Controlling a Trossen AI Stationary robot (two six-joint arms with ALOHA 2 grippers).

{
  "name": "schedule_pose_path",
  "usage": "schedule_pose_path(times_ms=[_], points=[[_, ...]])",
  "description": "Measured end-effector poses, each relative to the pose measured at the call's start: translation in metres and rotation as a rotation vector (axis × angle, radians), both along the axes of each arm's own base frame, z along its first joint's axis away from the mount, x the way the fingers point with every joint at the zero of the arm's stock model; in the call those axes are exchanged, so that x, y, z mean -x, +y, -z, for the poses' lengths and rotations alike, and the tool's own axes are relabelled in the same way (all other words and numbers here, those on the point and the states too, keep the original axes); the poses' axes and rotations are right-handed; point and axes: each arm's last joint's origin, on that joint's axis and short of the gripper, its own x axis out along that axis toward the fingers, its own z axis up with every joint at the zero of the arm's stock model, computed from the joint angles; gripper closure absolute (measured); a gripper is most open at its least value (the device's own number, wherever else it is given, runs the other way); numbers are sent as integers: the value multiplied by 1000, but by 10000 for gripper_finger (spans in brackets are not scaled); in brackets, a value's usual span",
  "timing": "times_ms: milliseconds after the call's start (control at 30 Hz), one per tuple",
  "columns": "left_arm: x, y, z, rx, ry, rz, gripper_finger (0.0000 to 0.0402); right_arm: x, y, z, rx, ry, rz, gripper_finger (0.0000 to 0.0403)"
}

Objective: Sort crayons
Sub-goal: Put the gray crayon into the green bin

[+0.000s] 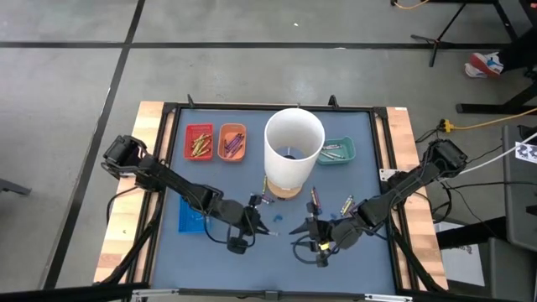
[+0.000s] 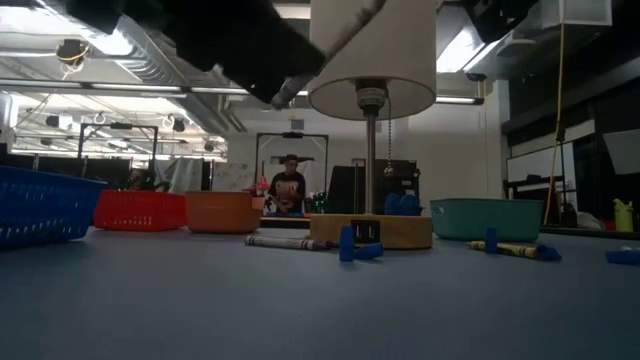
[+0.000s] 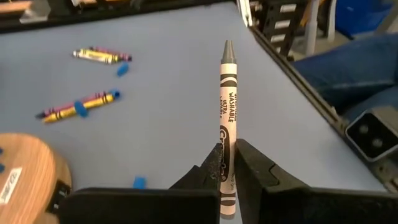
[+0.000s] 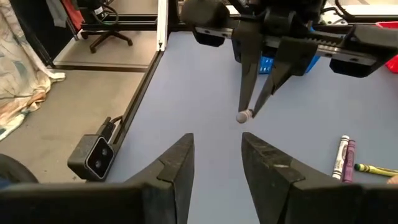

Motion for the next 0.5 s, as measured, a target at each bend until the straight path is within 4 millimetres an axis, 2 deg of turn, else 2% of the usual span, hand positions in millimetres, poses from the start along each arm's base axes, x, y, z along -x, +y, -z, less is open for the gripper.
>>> schedule_pose_path(times_ms=[500], points=[[-8, -3, -23, 91, -230, -1, 391, -1, -4, -2, 84, -57, 143, 272]])
